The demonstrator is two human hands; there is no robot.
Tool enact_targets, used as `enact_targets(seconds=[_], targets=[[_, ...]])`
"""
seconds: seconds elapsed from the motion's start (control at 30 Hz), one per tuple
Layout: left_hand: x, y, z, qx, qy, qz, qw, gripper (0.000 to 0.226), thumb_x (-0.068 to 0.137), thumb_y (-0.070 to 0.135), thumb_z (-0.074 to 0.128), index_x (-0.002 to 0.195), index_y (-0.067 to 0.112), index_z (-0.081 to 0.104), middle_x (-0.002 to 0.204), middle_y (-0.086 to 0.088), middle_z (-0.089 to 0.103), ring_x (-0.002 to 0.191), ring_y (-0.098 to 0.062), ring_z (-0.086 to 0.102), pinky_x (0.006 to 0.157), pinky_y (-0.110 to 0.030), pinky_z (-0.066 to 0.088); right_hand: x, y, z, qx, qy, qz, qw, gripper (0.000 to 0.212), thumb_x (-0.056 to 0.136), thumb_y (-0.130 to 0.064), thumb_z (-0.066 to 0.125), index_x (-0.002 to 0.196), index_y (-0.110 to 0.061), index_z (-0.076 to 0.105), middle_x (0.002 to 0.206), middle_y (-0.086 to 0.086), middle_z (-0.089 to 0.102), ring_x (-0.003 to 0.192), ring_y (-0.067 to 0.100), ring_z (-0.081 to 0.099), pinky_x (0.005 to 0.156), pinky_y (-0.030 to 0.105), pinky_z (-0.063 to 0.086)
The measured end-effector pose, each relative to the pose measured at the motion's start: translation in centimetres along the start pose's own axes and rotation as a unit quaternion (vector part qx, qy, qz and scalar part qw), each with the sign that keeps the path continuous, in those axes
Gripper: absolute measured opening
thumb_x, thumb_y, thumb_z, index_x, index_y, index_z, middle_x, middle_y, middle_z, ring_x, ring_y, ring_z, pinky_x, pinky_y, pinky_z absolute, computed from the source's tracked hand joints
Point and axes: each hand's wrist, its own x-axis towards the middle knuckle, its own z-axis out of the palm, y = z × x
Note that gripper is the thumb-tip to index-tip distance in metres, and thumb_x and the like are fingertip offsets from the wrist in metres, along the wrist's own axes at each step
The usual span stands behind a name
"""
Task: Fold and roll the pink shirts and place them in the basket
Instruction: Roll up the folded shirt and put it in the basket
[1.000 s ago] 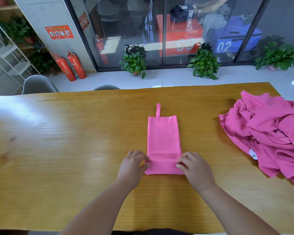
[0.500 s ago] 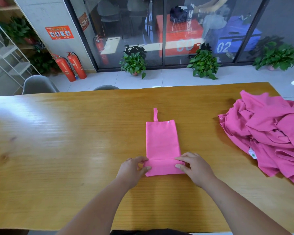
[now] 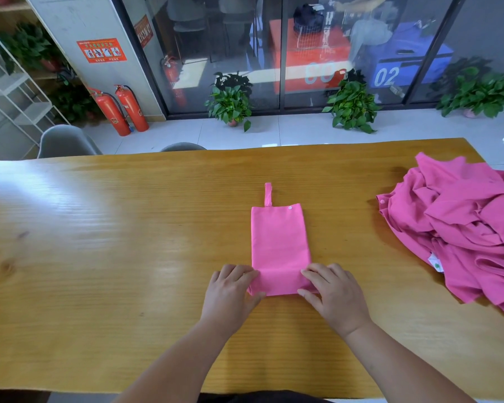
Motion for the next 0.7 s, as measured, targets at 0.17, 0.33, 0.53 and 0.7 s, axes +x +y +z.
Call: enact_targets(seconds=[0.17, 0.33, 0.53, 0.7], targets=[[0.6, 0.2, -0.4, -0.09, -0.088, -0.106, 0.986, 0.053, 0.095, 0.049, 0.074, 0.144, 0.04, 0.058, 0.136, 0.027, 0.057, 0.119, -0.005, 0.055, 0.102, -0.029, 0.045, 1.2, 0.5, -0.4, 0.061, -0.093, 0.072, 0.991, 0.053, 0.088, -0.052, 0.078, 0.136, -0.033, 0.068, 0.138, -0.021, 0.06, 0.114, 0.013, 0.057, 0.095, 0.037, 0.055], [1.8, 0.0, -1.4, -0.188, -0.119, -0.177, 0.959, 0.033, 0.1, 0.051, 0.067, 0.131, 0.043, 0.061, 0.102, 0.026, 0.059, 0.089, -0.002, 0.057, 0.074, -0.02, 0.043, 2.7, 0.9, -1.6, 0.156, -0.182, 0.152, 0.959, 0.047, 0.096, -0.059, 0.067, 0.141, -0.045, 0.062, 0.14, -0.037, 0.05, 0.129, 0.006, 0.043, 0.11, 0.03, 0.037], [2.5, -1.0, -1.5, -0.245, -0.148, -0.199, 0.937, 0.029, 0.097, 0.048, 0.072, 0.125, 0.043, 0.066, 0.114, 0.021, 0.066, 0.083, -0.002, 0.061, 0.076, -0.024, 0.049, 3.3, 1.6, -1.7, 0.166, -0.199, 0.146, 0.955, 0.045, 0.094, -0.062, 0.067, 0.134, -0.041, 0.07, 0.133, -0.029, 0.062, 0.111, 0.005, 0.046, 0.095, 0.026, 0.043], [2.1, 0.4, -1.0, -0.132, -0.047, -0.134, 0.981, 0.012, 0.098, 0.038, 0.073, 0.11, 0.039, 0.074, 0.113, 0.027, 0.06, 0.107, -0.005, 0.051, 0.093, -0.03, 0.046, 1.9, 0.1, -0.8, 0.097, -0.053, 0.089, 0.99, 0.026, 0.093, -0.049, 0.072, 0.113, -0.034, 0.079, 0.118, -0.027, 0.064, 0.101, 0.008, 0.049, 0.087, 0.027, 0.048]])
